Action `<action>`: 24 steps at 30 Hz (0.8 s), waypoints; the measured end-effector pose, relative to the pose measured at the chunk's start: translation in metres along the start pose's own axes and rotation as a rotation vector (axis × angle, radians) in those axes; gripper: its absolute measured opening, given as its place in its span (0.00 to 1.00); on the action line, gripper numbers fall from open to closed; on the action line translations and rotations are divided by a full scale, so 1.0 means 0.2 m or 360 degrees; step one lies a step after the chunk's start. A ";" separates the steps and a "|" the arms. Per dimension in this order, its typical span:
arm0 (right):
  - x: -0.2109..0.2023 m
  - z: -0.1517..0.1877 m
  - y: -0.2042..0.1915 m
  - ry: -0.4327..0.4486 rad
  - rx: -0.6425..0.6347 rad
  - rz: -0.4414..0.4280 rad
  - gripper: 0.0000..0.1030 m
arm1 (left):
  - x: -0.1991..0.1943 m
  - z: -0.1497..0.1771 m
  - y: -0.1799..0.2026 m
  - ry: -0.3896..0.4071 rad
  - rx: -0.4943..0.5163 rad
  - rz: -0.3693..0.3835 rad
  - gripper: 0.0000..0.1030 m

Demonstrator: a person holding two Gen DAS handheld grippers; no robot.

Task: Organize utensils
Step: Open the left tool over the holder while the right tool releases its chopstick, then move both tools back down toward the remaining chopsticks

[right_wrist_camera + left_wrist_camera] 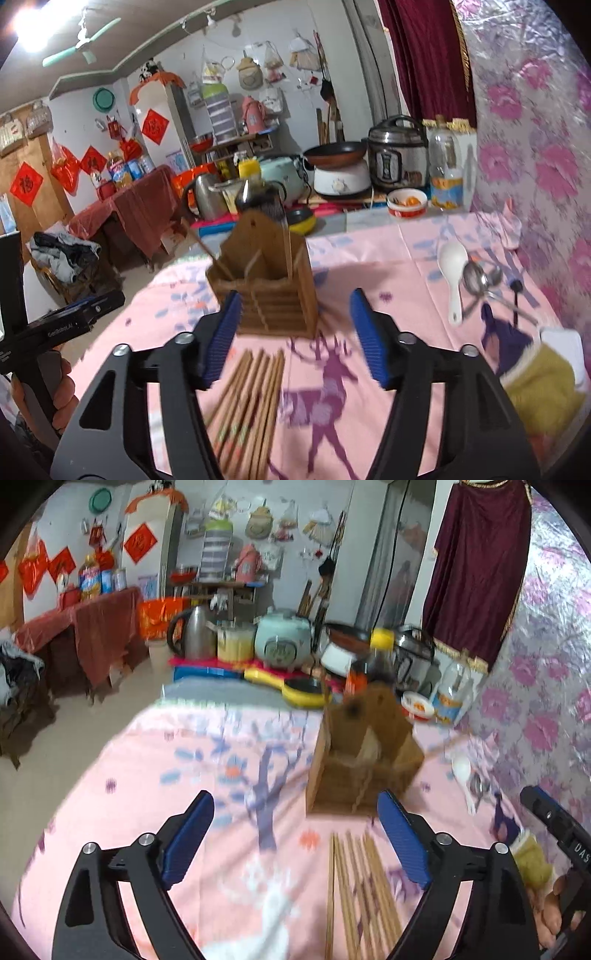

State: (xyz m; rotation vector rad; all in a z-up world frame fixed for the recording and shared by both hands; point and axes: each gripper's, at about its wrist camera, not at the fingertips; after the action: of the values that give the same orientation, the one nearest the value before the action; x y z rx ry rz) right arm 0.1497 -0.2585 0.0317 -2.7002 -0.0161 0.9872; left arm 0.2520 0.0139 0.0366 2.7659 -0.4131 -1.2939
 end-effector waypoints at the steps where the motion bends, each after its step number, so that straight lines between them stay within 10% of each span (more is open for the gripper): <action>1: -0.01 0.04 0.00 -0.0008 -0.0001 0.0007 0.68 | 0.01 0.05 -0.01 -0.0025 0.0002 -0.0004 0.87; 11: 0.08 0.41 0.12 -0.0217 0.0078 0.0002 0.76 | 0.18 0.48 -0.04 -0.0314 0.0027 -0.0027 0.87; 24: 0.21 0.53 0.19 -0.0398 0.0156 0.0000 0.76 | 0.28 0.61 0.05 -0.0462 0.0160 0.0001 0.87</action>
State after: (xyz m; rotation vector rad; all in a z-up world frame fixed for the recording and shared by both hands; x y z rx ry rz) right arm 0.1111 -0.2651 -0.0827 -2.4732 -0.0158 1.2841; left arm 0.1922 -0.0041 -0.0823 2.6579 -0.5074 -1.7277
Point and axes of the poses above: each gripper's, at about its wrist camera, not at the fingertips, and x roughly the way its jaws point, y to its right, z to its underside, and after that the axes turned 9 degrees about -y, right-handed
